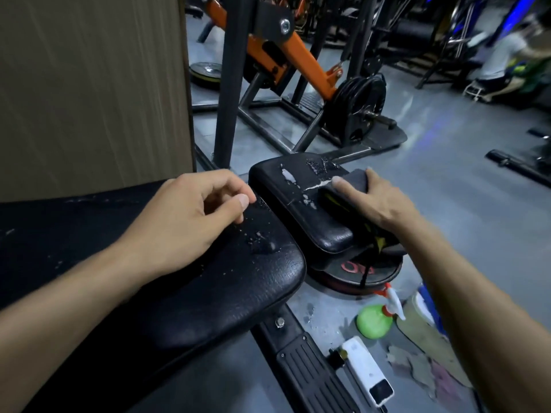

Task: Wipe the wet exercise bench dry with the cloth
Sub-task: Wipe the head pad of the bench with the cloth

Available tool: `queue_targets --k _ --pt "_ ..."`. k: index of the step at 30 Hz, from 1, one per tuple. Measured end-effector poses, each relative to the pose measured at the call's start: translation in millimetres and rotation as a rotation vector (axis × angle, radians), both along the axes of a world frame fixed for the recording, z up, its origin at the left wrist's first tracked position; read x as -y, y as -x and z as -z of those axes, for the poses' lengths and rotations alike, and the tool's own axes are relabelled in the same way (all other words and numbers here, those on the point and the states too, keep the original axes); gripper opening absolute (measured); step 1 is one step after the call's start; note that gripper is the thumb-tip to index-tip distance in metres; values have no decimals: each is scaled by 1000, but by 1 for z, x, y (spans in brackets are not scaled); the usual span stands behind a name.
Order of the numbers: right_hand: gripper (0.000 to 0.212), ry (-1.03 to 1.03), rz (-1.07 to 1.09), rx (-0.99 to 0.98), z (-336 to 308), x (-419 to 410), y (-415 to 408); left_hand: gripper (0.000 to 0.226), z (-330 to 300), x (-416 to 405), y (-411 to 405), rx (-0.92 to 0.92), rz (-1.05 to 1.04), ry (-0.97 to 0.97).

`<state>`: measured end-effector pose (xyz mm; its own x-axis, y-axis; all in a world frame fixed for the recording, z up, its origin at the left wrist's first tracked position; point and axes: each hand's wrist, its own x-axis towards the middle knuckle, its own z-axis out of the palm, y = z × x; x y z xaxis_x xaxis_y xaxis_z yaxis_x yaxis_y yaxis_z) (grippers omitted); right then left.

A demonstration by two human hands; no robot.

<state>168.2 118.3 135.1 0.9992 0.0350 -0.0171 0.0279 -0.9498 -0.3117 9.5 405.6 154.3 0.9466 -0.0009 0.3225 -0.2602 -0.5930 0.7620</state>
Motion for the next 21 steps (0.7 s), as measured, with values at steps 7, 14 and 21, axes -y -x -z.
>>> queue_targets --k 7,14,21 --pt "104 225 -257 188 18 -14 73 10 4 0 2 32 1 -9" --pt "120 81 -88 127 7 2 10 9 -1 -3 0 63 6 -22" --pt "104 216 -142 174 17 -22 61 9 5 -6 -2 39 13 -56"
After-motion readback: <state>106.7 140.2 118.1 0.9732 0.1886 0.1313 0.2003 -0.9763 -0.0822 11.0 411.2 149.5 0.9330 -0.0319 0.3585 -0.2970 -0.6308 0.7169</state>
